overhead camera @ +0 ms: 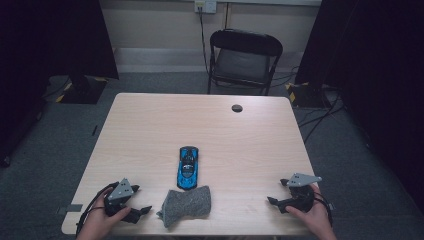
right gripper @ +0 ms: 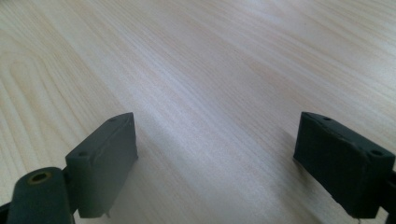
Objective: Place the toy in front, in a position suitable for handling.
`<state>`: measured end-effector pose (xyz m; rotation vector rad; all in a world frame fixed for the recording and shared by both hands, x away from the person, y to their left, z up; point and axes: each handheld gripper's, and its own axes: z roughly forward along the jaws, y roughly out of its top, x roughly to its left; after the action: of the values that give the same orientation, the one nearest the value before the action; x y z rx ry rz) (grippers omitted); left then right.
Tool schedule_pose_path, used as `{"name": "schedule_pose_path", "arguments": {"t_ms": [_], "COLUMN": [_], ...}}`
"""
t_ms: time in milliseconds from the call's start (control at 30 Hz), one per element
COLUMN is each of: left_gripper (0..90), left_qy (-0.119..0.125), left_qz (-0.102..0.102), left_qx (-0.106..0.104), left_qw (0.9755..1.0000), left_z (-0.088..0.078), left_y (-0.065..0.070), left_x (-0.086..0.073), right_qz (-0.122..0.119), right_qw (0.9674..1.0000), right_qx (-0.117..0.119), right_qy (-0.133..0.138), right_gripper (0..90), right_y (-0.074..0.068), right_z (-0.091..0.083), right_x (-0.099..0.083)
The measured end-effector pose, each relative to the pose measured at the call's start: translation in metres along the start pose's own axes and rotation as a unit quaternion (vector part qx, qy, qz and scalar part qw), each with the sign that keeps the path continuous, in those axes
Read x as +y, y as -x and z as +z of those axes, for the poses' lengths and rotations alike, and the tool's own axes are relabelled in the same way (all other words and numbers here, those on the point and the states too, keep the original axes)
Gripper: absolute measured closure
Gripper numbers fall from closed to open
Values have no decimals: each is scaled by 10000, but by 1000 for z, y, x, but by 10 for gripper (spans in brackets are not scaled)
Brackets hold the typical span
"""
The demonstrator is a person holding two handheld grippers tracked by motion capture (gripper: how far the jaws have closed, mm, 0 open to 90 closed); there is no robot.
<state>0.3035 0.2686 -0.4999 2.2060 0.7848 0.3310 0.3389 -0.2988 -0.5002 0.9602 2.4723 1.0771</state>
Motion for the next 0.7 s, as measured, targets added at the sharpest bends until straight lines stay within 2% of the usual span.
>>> {"name": "schedule_pose_path", "arguments": {"t_ms": [267, 433, 500, 700], "left_gripper": [124, 124, 124, 124], "left_qy": [-2, -1, 1, -1], "left_qz": [-1, 3, 2, 2], "left_qx": [9, 11, 11, 11], "left_qw": [10000, 10000, 10000, 10000], "left_z": [0, 0, 0, 0], "left_y": [0, 0, 0, 0], "left_x": [0, 0, 0, 0], "right_qz": [-70, -45, -120, -443], "right_qw": [9999, 9996, 9993, 9973], "right_qx": [81, 291, 350, 541], "right_qy": [-7, -26, -71, -203], "right_gripper": [139, 143, 145, 146], "right_y": [0, -3, -5, -25], "right_z": [-2, -3, -2, 3], "right_x": [0, 8, 13, 31]}}
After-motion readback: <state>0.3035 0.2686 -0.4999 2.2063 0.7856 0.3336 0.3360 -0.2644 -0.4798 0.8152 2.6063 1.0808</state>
